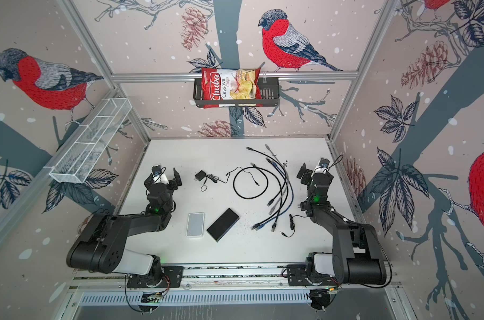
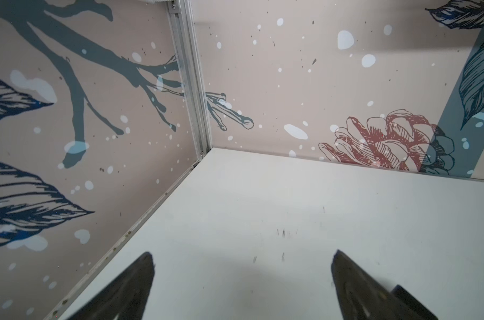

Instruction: Insert the plug into the switch port

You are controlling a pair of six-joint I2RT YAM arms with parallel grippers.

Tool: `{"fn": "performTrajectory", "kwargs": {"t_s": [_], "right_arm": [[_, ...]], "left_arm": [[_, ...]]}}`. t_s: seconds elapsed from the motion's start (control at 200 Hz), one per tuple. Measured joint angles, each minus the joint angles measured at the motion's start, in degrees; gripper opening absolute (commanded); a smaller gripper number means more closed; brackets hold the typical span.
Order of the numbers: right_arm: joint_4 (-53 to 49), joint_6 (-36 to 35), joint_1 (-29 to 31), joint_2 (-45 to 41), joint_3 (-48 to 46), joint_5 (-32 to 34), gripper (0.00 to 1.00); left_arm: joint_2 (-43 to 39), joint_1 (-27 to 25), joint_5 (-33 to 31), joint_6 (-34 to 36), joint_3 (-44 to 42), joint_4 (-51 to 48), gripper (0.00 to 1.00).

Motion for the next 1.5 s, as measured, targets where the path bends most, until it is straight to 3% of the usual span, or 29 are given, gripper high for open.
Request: {"fn": "performTrajectory", "kwargs": {"t_s": [0.31, 0.53, 0.595, 0.75, 0.951, 1.101, 1.501], "right_arm": [[-22.9, 4.4, 3.0, -0.6, 10.6, -1.4, 0.87], [-36.0, 5.4, 11.2, 3.2, 18.8, -2.3, 0.86], [-39.0, 5.3, 13.7, 5.3, 21.5, -2.6, 0.82], [-45.4, 5.4, 19.8, 11.7, 28.1, -3.4, 0.75], [-51.9, 5.2, 25.7, 21.0, 36.9, -5.5, 0.64], [-55.0, 4.0, 27.6, 26.6, 41.0, -5.5, 0.52], [-61.8, 1.1, 29.3, 38.3, 51.9, -8.0, 0.32]], "left_arm": [[-6.6, -2.2, 0.0, -4.1, 6.6, -22.5, 0.98], [-11.4, -3.8, 6.7, -12.0, 6.0, -31.4, 0.98], [-12.1, -4.2, 10.4, -14.3, 5.8, -33.5, 0.98], [-13.4, -6.4, 16.2, -17.3, 4.6, -36.8, 0.97], [-15.3, -11.0, 18.9, -17.0, 4.4, -40.2, 0.97], [-16.7, -12.4, 20.1, -16.9, 2.8, -40.1, 0.97], [-14.0, -13.0, 22.6, -16.5, 2.6, -39.4, 0.97]]}}
